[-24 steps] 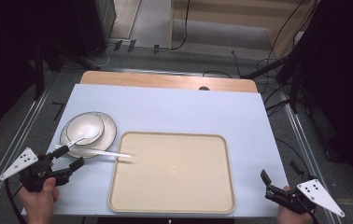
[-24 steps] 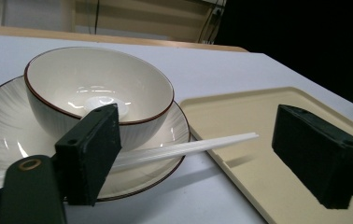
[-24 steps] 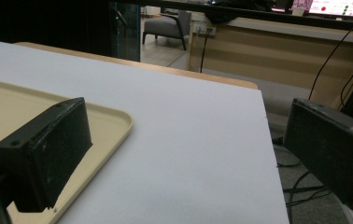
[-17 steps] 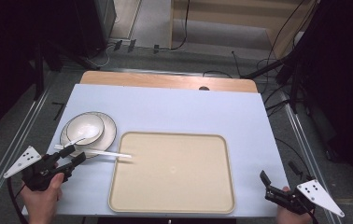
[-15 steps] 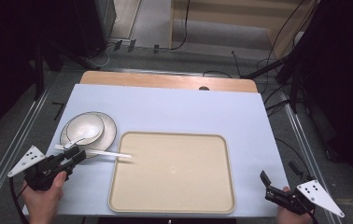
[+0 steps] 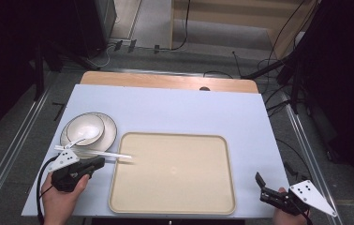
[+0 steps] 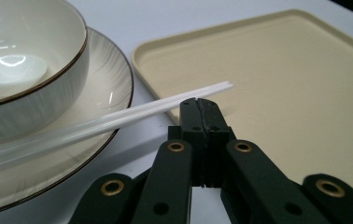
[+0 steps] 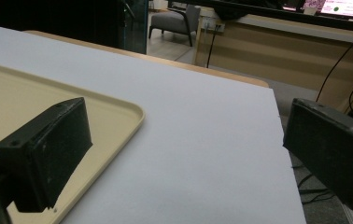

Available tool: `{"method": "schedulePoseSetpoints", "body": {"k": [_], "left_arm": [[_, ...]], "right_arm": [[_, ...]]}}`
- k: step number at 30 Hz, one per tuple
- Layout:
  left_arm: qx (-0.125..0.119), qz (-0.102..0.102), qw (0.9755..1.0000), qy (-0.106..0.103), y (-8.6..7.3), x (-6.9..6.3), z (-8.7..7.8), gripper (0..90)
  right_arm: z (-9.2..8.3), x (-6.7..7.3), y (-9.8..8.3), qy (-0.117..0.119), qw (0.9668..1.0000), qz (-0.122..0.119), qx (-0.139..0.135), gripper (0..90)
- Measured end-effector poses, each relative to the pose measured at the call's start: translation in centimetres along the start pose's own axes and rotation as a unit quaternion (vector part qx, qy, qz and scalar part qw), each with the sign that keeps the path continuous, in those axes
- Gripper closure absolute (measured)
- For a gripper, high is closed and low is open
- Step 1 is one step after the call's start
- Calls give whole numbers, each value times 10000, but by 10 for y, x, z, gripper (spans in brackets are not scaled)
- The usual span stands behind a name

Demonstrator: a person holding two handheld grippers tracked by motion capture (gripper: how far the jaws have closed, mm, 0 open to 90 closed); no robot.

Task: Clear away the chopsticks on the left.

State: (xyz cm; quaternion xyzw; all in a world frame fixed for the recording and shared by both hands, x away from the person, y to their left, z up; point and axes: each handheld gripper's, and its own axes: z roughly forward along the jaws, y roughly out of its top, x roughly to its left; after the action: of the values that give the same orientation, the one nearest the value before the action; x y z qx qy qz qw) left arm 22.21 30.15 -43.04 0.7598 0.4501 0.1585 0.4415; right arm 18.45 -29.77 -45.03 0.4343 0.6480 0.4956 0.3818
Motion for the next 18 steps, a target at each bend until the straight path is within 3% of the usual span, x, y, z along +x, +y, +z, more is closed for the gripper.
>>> {"method": "schedulePoseSetpoints", "body": {"k": [12,18], "left_arm": [[282,-20,9991,300,5,7,26,900],[316,11,9985,452,9,10,37,900]], "right_arm": [[4,4,-1,114,9999,6,16,14],[0,4,0,21,10000,-15,-69,14]]}}
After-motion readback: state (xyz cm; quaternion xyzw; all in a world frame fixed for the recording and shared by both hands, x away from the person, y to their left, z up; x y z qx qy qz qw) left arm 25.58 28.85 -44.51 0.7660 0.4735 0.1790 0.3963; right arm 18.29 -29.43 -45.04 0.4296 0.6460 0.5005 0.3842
